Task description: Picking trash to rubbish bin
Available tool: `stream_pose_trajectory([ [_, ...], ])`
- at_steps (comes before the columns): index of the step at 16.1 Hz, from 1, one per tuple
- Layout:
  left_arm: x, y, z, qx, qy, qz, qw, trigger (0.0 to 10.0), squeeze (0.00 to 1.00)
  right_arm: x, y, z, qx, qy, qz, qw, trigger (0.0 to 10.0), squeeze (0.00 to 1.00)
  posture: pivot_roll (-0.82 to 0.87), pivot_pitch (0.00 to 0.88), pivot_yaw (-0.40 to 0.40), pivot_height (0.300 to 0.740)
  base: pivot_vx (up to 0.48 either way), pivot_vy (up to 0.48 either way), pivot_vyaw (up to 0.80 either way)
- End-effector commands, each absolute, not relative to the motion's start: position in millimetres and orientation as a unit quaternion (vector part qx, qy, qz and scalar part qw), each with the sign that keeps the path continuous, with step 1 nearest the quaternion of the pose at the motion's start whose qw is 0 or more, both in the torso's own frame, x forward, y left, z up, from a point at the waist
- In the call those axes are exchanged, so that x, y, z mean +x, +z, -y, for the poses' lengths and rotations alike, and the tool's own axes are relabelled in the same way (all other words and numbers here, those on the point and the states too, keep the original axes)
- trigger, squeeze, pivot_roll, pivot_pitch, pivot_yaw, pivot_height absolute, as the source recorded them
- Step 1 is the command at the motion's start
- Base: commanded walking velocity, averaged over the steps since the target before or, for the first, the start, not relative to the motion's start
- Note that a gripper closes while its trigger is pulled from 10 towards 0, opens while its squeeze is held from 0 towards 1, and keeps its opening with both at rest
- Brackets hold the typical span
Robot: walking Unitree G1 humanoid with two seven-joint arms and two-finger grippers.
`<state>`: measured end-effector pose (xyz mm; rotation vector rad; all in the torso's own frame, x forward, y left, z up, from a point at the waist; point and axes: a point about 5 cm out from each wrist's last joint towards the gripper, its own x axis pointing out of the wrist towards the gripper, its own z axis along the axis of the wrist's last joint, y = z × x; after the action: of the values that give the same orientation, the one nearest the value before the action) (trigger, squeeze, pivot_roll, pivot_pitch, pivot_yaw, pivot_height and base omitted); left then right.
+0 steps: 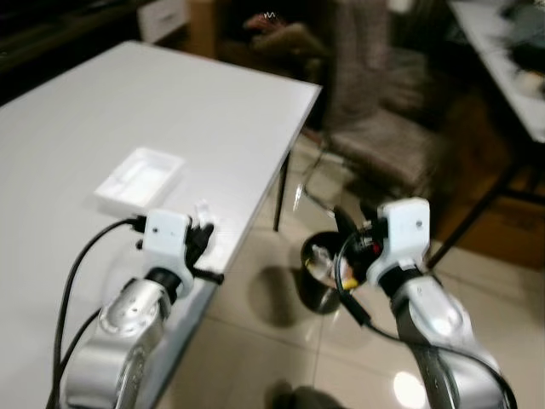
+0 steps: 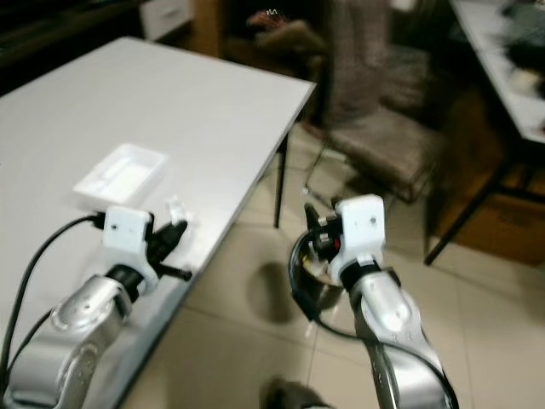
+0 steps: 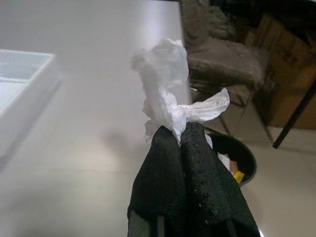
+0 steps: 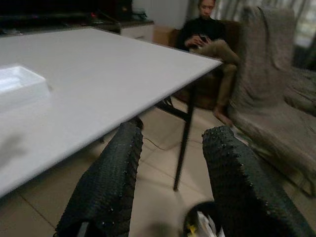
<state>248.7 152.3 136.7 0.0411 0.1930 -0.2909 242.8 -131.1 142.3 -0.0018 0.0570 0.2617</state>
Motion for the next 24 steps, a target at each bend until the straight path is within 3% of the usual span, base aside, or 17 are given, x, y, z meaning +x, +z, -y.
stream_pose_trajectory([
  [1, 247, 138, -152, 0.026, -0.14, -0.099, 0.985, 10.0, 0.0, 244, 143, 128, -0.004, 0.133, -0.032, 0.991, 10.0, 0.0, -0.04, 0.1, -0.03, 0.74, 0.0, 0.0, -0.8],
  [5, 248, 146, -146, 0.09, -0.158, -0.078, 0.98, 10.0, 0.0, 240, 141, 130, -0.003, 0.128, -0.038, 0.991, 10.0, 0.0, -0.04, 0.115, -0.02, 0.74, 0.0, 0.0, -0.8],
  [10, 249, 149, -146, 0.098, -0.147, -0.056, 0.983, 10.0, 0.0, 241, 141, 132, -0.002, 0.124, -0.044, 0.991, 10.0, 0.0, -0.05, 0.123, -0.017, 0.74, 0.0, 0.0, -0.77],
  [14, 248, 150, -147, 0.11, -0.149, -0.034, 0.982, 10.0, 0.0, 238, 134, 130, -0.013, 0.134, -0.064, 0.989, 10.0, 0.0, -0.05, 0.119, -0.021, 0.74, 0.0, 0.0, 0.0],
  [24, 250, 148, -144, 0.106, -0.158, -0.03, 0.981, 10.0, 0.0, 238, 129, 130, 0.005, 0.134, -0.076, 0.988, 10.0, 0.0, -0.05, 0.103, -0.015, 0.74, 0.316, 0.0, 0.0],
])
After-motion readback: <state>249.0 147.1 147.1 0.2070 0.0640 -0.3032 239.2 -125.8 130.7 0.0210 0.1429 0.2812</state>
